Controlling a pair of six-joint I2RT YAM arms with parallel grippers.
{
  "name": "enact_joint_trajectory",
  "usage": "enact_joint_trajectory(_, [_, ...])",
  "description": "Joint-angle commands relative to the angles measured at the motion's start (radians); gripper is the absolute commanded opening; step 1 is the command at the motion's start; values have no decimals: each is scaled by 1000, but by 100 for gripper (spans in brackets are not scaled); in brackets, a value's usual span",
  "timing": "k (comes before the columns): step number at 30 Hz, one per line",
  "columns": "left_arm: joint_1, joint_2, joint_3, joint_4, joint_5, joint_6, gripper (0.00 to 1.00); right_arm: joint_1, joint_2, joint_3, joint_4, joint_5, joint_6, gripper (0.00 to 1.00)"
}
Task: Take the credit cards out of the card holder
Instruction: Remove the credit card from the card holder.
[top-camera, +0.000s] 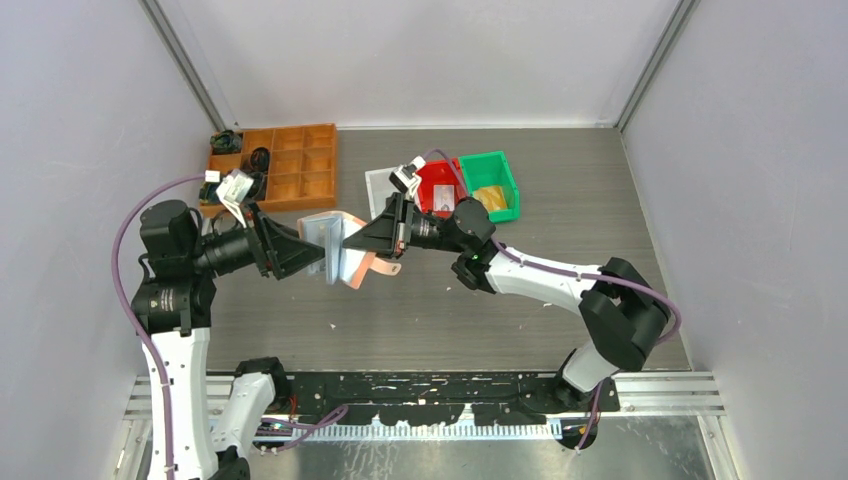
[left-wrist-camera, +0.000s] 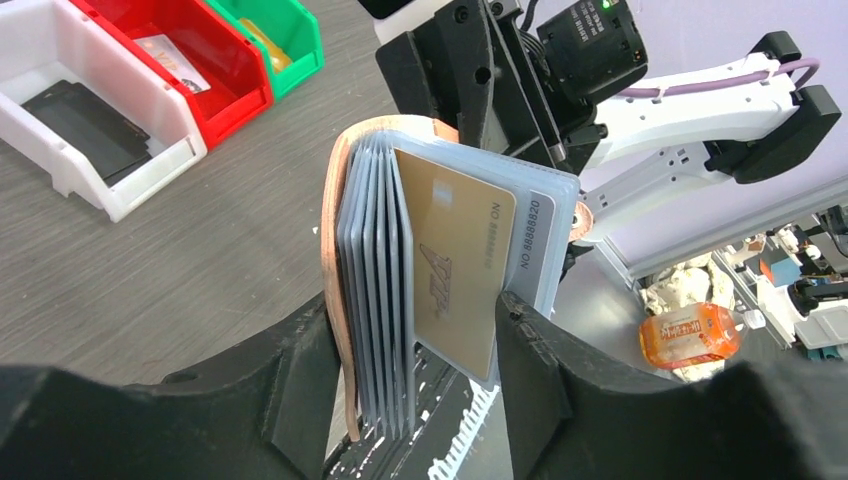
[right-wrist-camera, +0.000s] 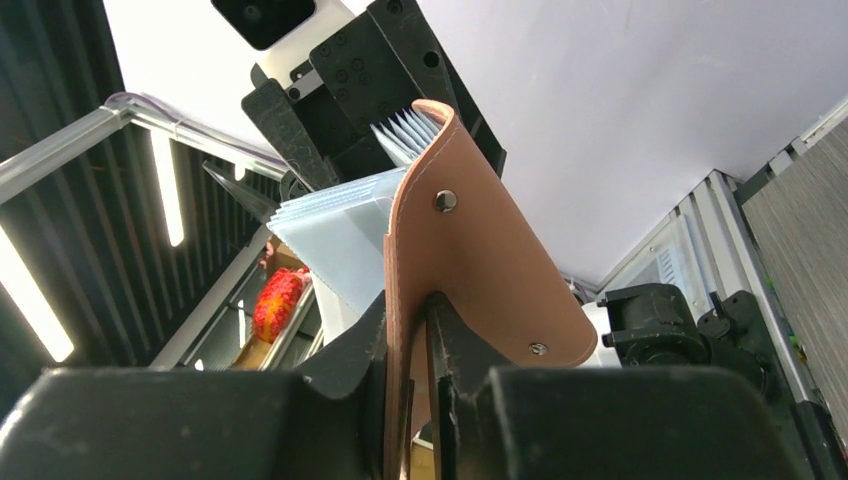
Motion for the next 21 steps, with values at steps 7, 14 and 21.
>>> enact_joint_trajectory(7, [-5, -8, -43, 35, 7, -30, 41, 38, 5, 74, 454, 3, 160, 16])
enact_joint_trajectory(14, [-5, -26, -53, 43, -123, 4, 24, 56, 11, 98, 455, -15, 164, 15])
enact_joint_trajectory(21, [-5, -82, -78, 78, -328, 49, 10, 62, 5, 100, 456, -18, 164, 17])
